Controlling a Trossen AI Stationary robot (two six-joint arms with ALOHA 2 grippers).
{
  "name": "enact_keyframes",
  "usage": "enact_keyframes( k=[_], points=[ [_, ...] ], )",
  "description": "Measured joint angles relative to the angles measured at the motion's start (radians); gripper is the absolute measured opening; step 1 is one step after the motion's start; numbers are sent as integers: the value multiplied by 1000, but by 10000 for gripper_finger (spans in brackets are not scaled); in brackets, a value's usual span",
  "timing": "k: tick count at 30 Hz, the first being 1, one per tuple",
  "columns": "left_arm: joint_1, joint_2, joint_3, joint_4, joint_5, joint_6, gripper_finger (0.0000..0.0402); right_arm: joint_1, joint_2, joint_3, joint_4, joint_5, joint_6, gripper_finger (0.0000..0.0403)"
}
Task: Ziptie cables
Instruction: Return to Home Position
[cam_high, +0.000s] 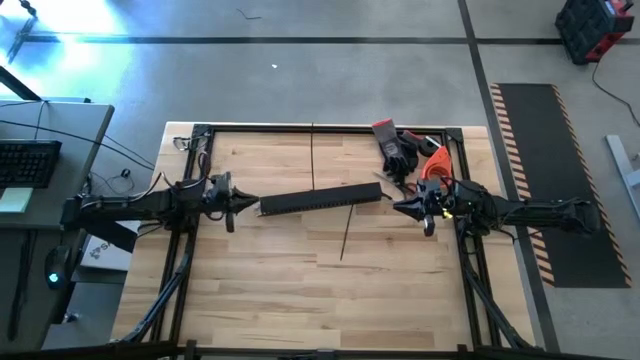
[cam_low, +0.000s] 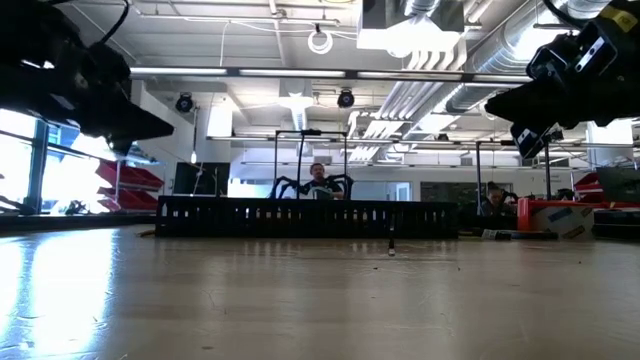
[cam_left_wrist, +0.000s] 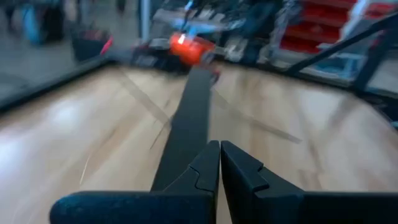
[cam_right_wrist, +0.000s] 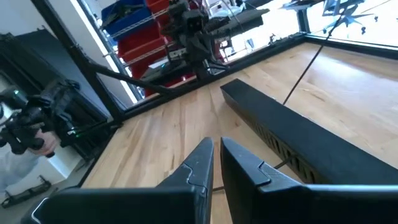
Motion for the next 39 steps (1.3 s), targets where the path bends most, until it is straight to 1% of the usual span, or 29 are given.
enact_keyframes(
  k=[4, 7, 14, 16, 19, 24, 33, 36, 39],
  points=[
    [-29, -105, 1, -6, 35, 110, 0, 0, 0, 0, 0, -9, -4, 16],
    [-42, -149, 1, -10, 44, 165, 0, 1, 0, 0, 1, -9, -27, 16],
    [-49, -144, 1, -11, 53, 203, 0, 1, 0, 0, 15, -15, -144, 16],
    [-49, -146, 1, -11, 52, 226, 0, 1, 0, 0, 33, -34, -177, 16],
    [-49, -146, 1, -11, 51, 206, 0, 1, 0, 0, 38, -41, -204, 16],
    [-49, -146, 1, -11, 49, 140, 0, 1, 0, 0, -12, -38, -205, 16],
    [-49, -146, 1, -11, 45, 136, 0, 3, -1, 0, -74, -34, -205, 16],
    [-61, -172, 1, -11, 41, 136, 0, 55, -67, 0, -137, 4, -205, 16],
    [-76, -225, 1, -3, 42, 136, 0, 103, -177, 0, -219, 23, -205, 16]
  ],
)
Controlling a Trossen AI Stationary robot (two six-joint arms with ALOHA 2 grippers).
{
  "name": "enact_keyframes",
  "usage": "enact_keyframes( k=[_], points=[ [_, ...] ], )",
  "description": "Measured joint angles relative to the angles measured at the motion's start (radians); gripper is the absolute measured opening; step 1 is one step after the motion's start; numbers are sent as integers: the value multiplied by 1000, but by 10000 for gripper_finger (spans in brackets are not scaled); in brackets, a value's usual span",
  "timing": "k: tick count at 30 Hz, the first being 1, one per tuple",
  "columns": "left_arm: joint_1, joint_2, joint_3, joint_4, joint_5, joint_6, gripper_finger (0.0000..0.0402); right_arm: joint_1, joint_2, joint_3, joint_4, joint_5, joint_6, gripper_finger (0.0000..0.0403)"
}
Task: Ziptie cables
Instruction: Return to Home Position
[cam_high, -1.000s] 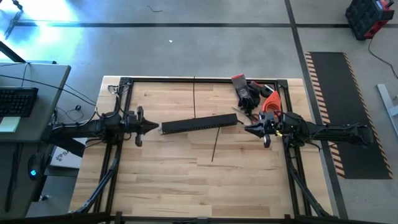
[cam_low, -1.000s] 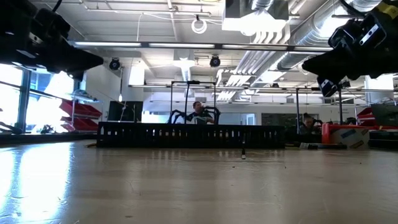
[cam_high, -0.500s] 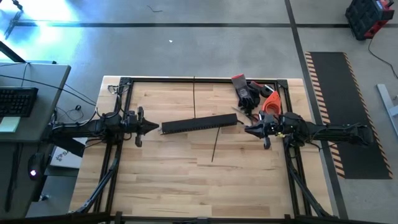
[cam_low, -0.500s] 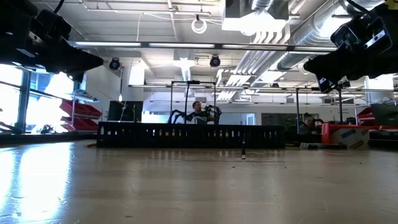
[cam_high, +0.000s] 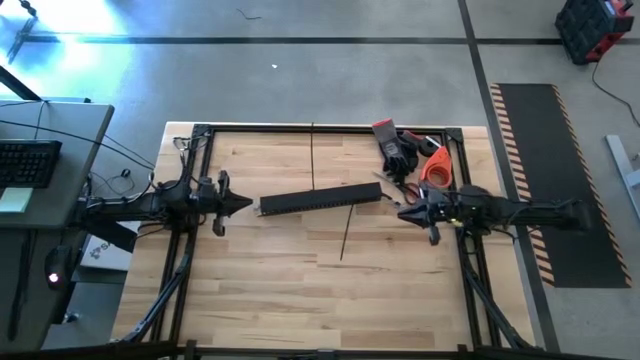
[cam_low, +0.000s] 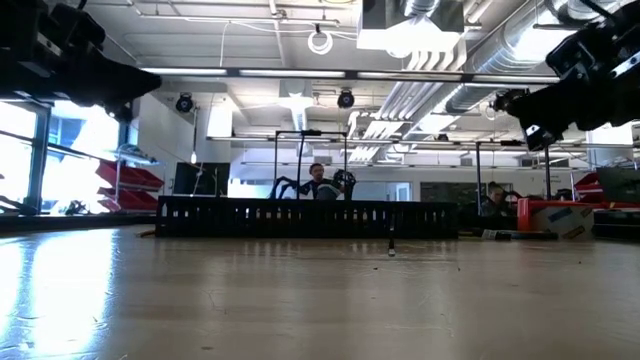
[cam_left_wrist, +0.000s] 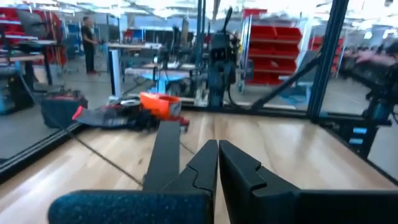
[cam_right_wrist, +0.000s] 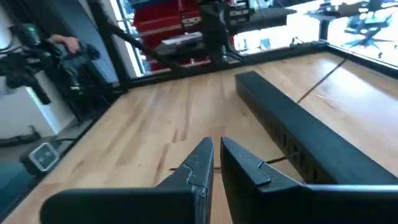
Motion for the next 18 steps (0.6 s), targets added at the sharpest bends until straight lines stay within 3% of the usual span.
enact_keyframes(
  k=[5, 9, 18],
  points=[
    [-29, 3, 1, 40, 0, -1, 0, 45, -196, 0, -14, 9, 0, 16],
    [-40, 3, 0, 30, 3, -1, 0, 78, -196, 0, 78, 28, 0, 16],
    [-33, 4, 0, 34, -33, -1, 0, 100, -192, 0, 44, 31, 0, 16]
  ],
)
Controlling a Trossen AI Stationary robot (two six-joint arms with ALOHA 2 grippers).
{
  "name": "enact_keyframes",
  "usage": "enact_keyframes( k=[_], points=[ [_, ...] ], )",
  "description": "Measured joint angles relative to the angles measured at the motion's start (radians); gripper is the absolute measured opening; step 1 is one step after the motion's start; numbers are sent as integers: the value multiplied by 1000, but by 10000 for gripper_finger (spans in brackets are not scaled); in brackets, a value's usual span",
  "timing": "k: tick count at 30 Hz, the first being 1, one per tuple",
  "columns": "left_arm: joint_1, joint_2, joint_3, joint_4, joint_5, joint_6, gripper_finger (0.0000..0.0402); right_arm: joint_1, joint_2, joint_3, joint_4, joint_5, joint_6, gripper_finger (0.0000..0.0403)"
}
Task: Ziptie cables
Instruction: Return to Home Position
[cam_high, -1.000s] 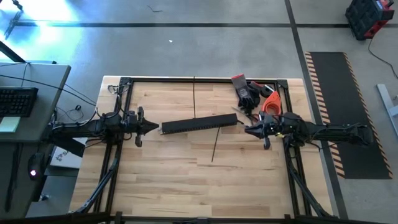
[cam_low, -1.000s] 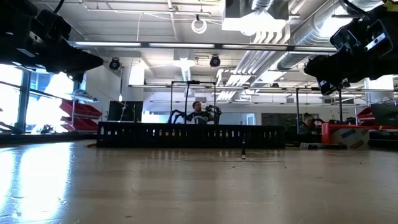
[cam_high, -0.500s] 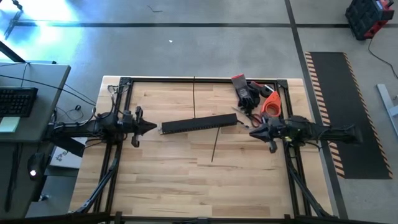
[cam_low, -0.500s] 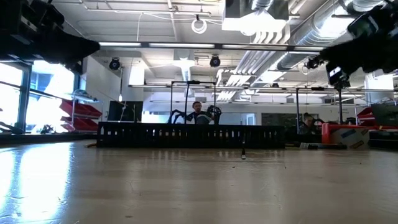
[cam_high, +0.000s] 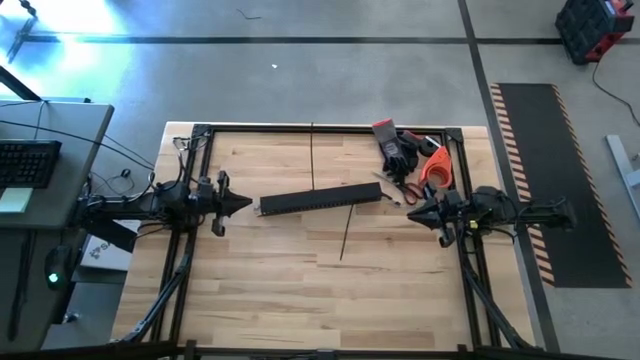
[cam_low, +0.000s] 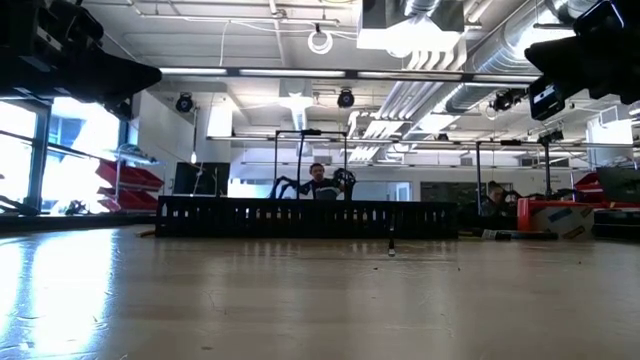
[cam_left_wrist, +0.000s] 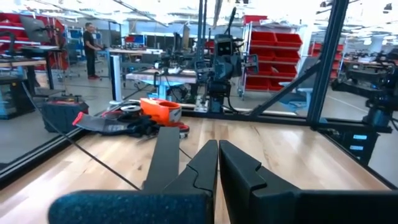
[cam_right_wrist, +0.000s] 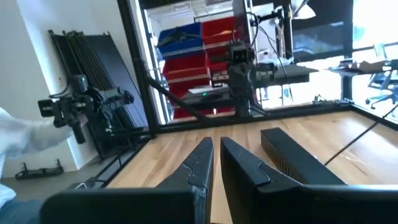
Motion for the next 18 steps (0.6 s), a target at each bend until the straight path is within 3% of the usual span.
enact_keyframes(
  k=[6, 12, 18],
  points=[
    [0, 4, 0, -8, -12, 0, 0, 0, 1, 0, -36, -5, -3, 16],
    [0, 6, 0, -17, -18, 0, 0, 0, 1, 0, -67, 106, -327, 16],
    [0, 10, 0, -20, -20, 0, 0, 0, 2, 0, -84, 124, -373, 16]
  ],
)
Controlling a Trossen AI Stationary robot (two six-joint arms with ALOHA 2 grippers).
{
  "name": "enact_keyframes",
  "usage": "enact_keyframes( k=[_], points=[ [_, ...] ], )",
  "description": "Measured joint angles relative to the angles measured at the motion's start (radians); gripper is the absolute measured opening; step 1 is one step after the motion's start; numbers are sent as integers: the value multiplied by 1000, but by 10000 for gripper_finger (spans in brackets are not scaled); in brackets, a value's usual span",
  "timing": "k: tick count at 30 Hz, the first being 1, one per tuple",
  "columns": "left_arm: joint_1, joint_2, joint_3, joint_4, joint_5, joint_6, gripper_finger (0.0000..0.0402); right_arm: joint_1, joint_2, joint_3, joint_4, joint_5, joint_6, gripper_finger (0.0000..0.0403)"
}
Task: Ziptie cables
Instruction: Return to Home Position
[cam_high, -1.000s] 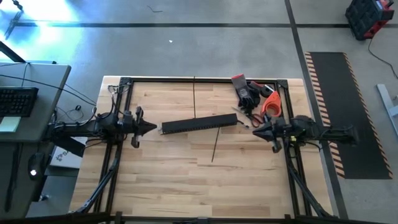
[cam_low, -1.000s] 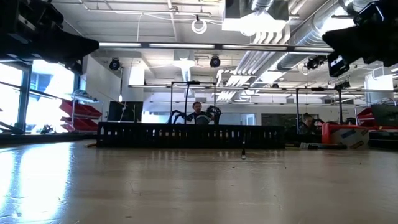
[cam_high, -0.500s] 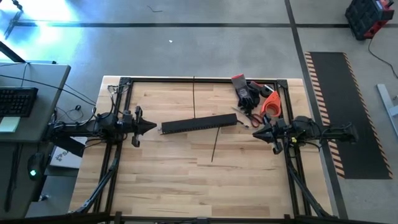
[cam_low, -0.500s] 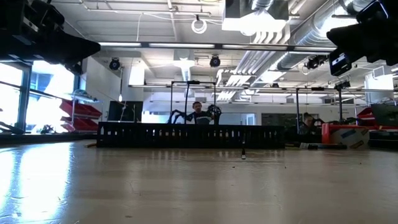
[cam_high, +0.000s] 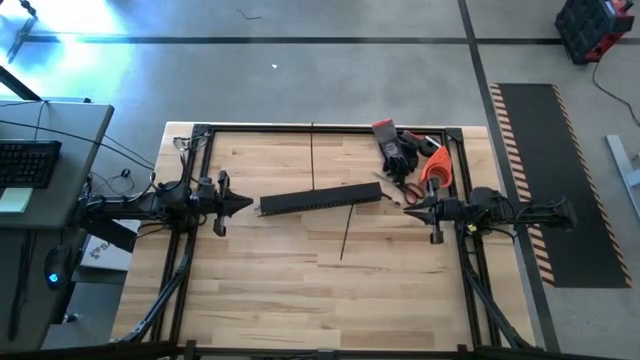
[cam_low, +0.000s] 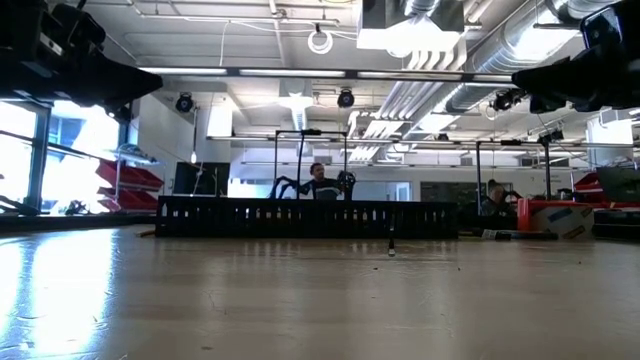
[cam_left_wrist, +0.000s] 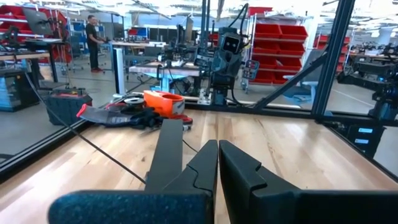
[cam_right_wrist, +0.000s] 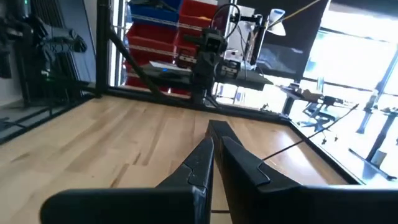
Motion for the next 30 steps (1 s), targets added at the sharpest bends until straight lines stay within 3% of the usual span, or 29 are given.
enact_keyframes(
  k=[18, 30],
  points=[
    [-31, -8, 0, -6, -3, 0, 0, 0, 0, 0, 1, 2, 166, 16],
    [-190, -10, 0, -9, -4, 0, 0, 0, 0, 0, 1, 2, 165, 16]
  ],
)
